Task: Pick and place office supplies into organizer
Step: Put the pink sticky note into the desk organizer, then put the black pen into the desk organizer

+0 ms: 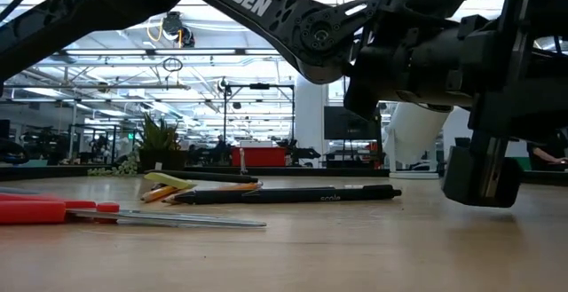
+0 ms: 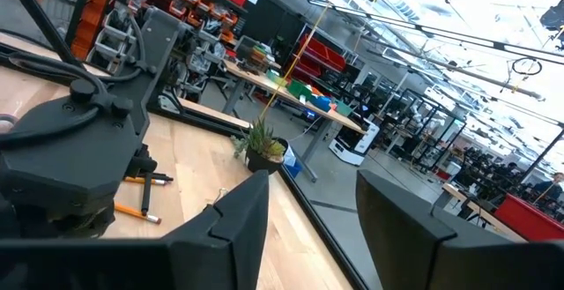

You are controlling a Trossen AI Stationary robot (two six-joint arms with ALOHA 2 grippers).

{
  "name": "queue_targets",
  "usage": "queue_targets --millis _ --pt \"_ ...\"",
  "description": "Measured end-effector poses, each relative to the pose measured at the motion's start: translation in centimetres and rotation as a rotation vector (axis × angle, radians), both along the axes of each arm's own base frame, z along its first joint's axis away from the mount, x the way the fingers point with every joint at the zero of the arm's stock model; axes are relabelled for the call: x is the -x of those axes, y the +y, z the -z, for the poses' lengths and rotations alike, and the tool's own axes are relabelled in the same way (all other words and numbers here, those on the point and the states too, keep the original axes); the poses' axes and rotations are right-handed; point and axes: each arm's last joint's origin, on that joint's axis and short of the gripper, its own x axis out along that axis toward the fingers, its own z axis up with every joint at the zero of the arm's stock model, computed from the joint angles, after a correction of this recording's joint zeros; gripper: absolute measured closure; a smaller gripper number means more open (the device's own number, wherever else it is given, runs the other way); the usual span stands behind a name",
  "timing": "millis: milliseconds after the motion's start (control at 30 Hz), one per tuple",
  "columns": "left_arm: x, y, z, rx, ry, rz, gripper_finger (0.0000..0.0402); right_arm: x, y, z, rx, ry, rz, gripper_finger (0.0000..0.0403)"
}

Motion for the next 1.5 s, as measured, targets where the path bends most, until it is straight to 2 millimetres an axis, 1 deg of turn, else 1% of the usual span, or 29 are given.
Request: queue_targets --millis 167,267,367,500,600,667,800,900,967,1033,1167,1233,1333,1433,1500 --pt "0.1 0.0 0.0 0.013 0.009 0.022 0.0212 0.0 0.0 0.0 0.000 0.000 0.000 0.0241" --pt "0.1 0.2 -0.1 0.031 0.010 0.073 0.0186 0.0 0.0 0.0 0.000 0.000 0.000 0.0241" --pt "0.1 0.3 -0.1 0.036 0.011 0.075 0.0174 0.0 0.0 0.0 0.000 0.000 0.000 0.0243" --pt "0.1 0.7 -0.2 0.050 0.010 0.110 0.0175 0.0 0.0 0.0 0.000 0.000 0.000 0.0240" --pt "0.1 0.8 -0.4 0.032 -0.065 0.130 0.0181 0.0 0.0 0.0 0.000 0.000 0.000 0.0238" --pt "0.1 0.8 -1.2 -0.002 -0.136 0.107 0.0183 0.0 0.0 0.0 0.000 0.000 0.000 0.0239" --pt "0.0 1.3 -3.9 -0.070 -0.321 0.078 0.0178 0.0 0.0 0.0 0.000 0.000 0.000 0.0242" --pt "0.3 2.0 -5.8 -0.168 -0.481 0.042 0.0177 0.0 0.0 0.0 0.000 0.000 0.000 0.0242" --pt "0.9 2.3 -7.0 -0.261 -0.527 -0.018 0.0176 0.0 0.0 0.0 0.000 0.000 0.000 0.0242" --pt "1.9 2.5 -8.2 -0.367 -0.538 -0.050 0.0176 0.0 0.0 0.0 0.000 0.000 0.000 0.0241" --pt "5.0 3.0 -8.3 -0.612 -0.482 -0.167 0.0176 0.0 0.0 0.0 0.000 0.000 0.000 0.0242" --pt "6.7 3.2 -8.5 -0.676 -0.495 -0.224 0.0176 0.0 0.0 0.0 0.000 0.000 0.000 0.0243" --pt "9.4 3.6 -9.6 -0.679 -0.608 -0.328 0.0176 0.0 0.0 0.0 0.000 0.000 0.000 0.0241" --pt "13.1 3.6 -9.2 -0.656 -0.755 -0.391 0.0176 0.0 0.0 0.0 0.000 0.000 0.000 0.0239" --pt "15.7 3.9 -8.6 -0.676 -0.821 -0.426 0.0176 0.0 0.0 0.0 0.000 0.000 0.001 0.0239"
